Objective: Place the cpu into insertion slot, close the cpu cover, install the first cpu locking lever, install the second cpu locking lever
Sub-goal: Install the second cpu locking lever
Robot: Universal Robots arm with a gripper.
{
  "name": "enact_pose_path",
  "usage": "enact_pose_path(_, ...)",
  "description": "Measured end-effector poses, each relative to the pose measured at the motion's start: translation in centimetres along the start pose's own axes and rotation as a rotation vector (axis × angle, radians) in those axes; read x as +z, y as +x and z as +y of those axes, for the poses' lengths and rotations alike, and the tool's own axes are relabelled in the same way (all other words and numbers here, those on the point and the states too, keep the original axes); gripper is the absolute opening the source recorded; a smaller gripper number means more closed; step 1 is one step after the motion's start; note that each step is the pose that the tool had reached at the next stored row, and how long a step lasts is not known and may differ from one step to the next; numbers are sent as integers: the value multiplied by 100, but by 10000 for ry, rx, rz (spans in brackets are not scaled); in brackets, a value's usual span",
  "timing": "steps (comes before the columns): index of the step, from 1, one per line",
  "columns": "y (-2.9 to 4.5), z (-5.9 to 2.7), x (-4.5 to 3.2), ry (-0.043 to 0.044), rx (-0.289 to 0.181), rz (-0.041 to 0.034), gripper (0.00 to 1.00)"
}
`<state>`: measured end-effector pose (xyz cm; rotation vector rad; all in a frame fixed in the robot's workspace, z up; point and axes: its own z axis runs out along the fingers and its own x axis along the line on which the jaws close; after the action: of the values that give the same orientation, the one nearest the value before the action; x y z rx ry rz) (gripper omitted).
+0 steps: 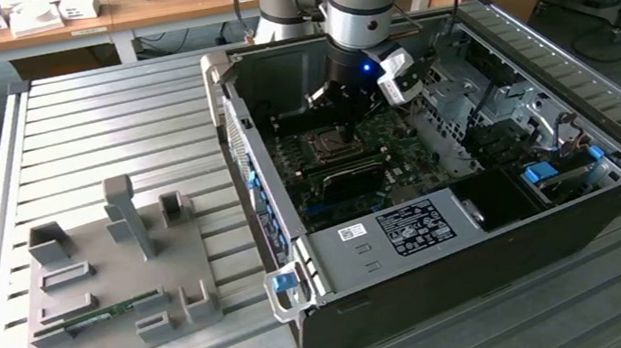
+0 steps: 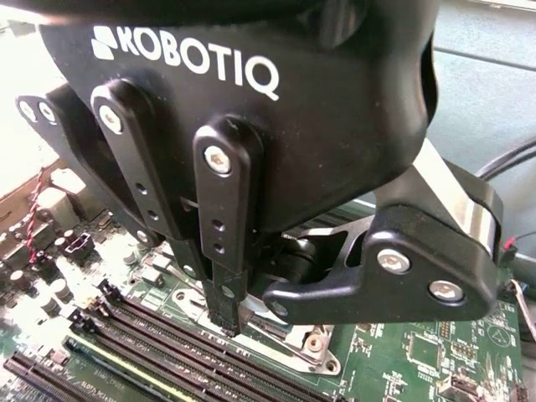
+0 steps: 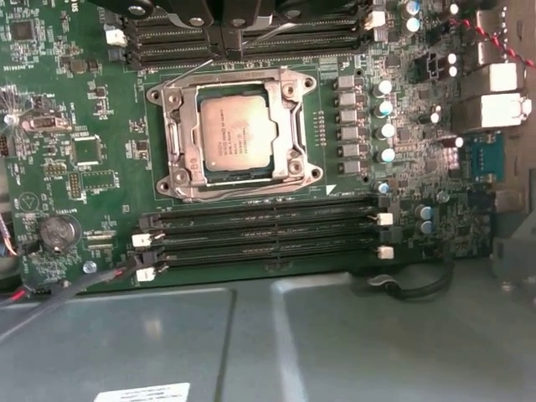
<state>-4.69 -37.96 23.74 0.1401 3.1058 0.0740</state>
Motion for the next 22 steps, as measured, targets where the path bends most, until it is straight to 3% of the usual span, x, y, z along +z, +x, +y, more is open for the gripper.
enact_pose_path(10,10,-1,5,-32,-1029,49,11)
enact_pose_path(22,153,-18,13,-37,-1225,26,11)
